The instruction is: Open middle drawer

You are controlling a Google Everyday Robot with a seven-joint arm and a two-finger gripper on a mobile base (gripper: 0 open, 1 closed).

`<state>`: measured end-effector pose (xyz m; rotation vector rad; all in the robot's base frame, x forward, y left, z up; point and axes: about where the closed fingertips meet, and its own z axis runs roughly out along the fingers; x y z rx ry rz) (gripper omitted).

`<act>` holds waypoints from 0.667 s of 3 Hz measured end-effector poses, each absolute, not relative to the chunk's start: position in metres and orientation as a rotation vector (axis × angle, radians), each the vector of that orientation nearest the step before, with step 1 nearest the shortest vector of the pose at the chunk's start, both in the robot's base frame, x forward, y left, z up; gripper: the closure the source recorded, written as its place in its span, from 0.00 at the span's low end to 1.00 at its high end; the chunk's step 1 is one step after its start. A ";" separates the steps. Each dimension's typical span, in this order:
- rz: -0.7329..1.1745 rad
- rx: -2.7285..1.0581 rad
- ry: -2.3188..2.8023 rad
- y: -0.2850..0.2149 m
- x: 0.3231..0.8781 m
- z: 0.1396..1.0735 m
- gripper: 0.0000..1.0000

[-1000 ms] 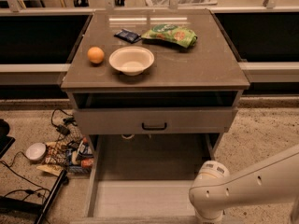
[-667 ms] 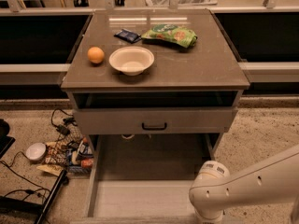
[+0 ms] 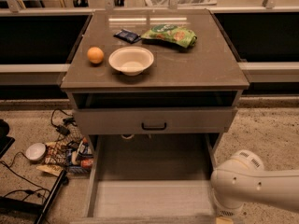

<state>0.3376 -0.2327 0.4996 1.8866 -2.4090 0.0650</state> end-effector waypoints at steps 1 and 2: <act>0.034 1.741 -2.639 -0.277 0.359 0.594 0.00; 0.076 1.840 -2.594 -0.297 0.366 0.674 0.00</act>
Offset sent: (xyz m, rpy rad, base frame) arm 0.0261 -0.0919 0.2730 0.0416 -0.0747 0.1646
